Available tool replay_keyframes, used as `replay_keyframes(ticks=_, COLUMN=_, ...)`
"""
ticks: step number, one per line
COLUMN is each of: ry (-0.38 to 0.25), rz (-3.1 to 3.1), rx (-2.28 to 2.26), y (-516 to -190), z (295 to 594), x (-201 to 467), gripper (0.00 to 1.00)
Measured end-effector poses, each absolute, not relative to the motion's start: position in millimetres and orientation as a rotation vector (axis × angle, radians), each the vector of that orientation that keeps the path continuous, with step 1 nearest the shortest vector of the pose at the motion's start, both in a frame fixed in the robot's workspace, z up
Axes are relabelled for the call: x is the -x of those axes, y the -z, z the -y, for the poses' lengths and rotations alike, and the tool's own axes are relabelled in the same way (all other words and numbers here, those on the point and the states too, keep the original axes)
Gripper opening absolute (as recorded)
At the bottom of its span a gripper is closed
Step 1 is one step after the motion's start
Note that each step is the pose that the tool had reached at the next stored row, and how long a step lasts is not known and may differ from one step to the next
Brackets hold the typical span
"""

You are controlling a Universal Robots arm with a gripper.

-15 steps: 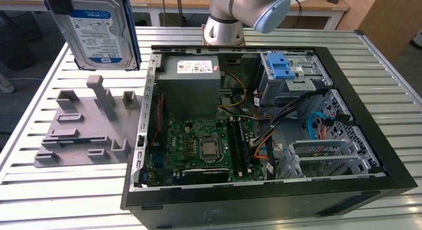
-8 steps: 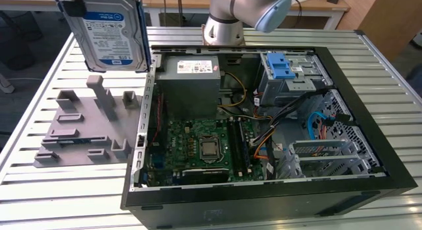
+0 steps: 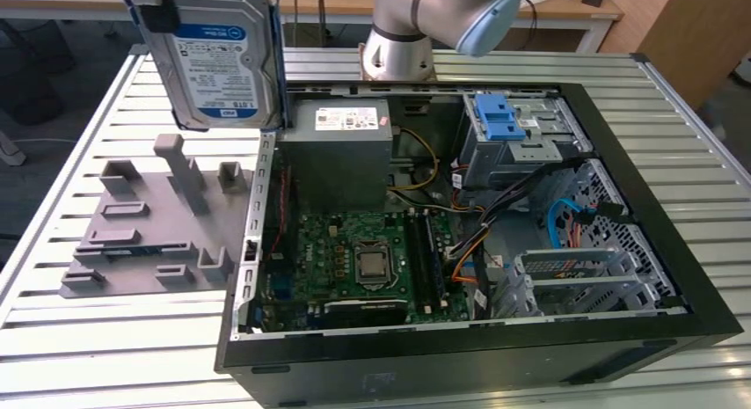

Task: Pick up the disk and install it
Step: 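Pick up the disk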

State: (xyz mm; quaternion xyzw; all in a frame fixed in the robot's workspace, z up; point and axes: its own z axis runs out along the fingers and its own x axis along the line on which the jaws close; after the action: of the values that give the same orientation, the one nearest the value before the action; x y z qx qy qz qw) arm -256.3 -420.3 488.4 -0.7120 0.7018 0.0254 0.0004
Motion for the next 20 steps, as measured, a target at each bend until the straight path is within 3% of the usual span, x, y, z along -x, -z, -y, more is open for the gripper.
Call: replay_keyframes(ticks=20, ry=-0.068, rz=-2.2, rx=2.231, y=-487.1, z=424.9, x=205.3, gripper=0.36)
